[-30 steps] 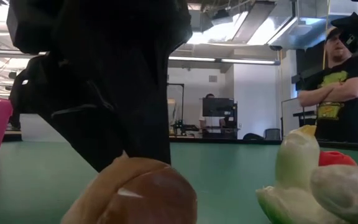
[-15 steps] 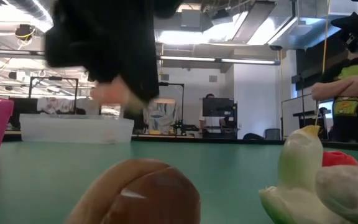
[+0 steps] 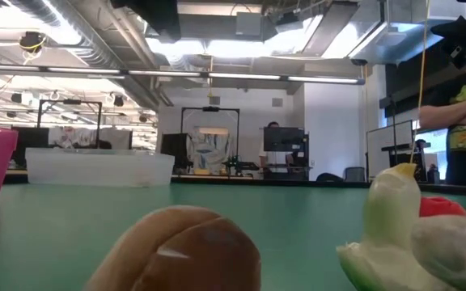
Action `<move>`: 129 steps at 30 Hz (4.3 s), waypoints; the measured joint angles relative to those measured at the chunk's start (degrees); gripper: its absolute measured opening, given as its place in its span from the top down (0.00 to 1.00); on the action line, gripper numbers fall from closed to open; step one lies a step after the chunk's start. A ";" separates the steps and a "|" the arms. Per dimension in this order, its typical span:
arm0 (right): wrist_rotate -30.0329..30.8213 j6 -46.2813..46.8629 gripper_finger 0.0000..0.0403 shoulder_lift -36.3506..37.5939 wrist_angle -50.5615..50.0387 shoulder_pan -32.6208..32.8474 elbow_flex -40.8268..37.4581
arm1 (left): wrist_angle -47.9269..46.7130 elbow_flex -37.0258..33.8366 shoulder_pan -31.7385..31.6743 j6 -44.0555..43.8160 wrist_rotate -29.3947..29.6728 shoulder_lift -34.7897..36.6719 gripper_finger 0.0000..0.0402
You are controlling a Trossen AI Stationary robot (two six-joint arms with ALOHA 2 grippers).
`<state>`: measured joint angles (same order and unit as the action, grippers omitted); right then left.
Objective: Sort produce into baskets
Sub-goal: Put the red mushroom into the white bin, then put the brown mushroom into the white bin
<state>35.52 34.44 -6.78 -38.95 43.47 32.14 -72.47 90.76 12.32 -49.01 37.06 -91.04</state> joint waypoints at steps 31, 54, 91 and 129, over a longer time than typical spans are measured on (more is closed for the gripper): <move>0.08 2.80 0.45 0.00 0.00 0.01 0.00 | 29.98 -37.90 -54.36 40.40 -17.11 11.99 0.79; 0.27 2.80 0.45 -0.01 -0.03 0.01 0.00 | 25.96 -31.12 -41.80 40.93 -17.51 21.08 0.42; 1.56 3.45 0.45 -0.10 -0.21 0.01 0.00 | 70.44 -28.55 22.01 38.43 -22.27 -8.23 0.50; 1.41 2.82 0.45 -0.12 -0.78 -0.01 0.00 | 96.41 -28.55 22.12 37.83 -34.39 -28.62 0.50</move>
<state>36.93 37.26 -6.90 -39.73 43.46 32.14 23.94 62.22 34.44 -11.18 2.67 -119.66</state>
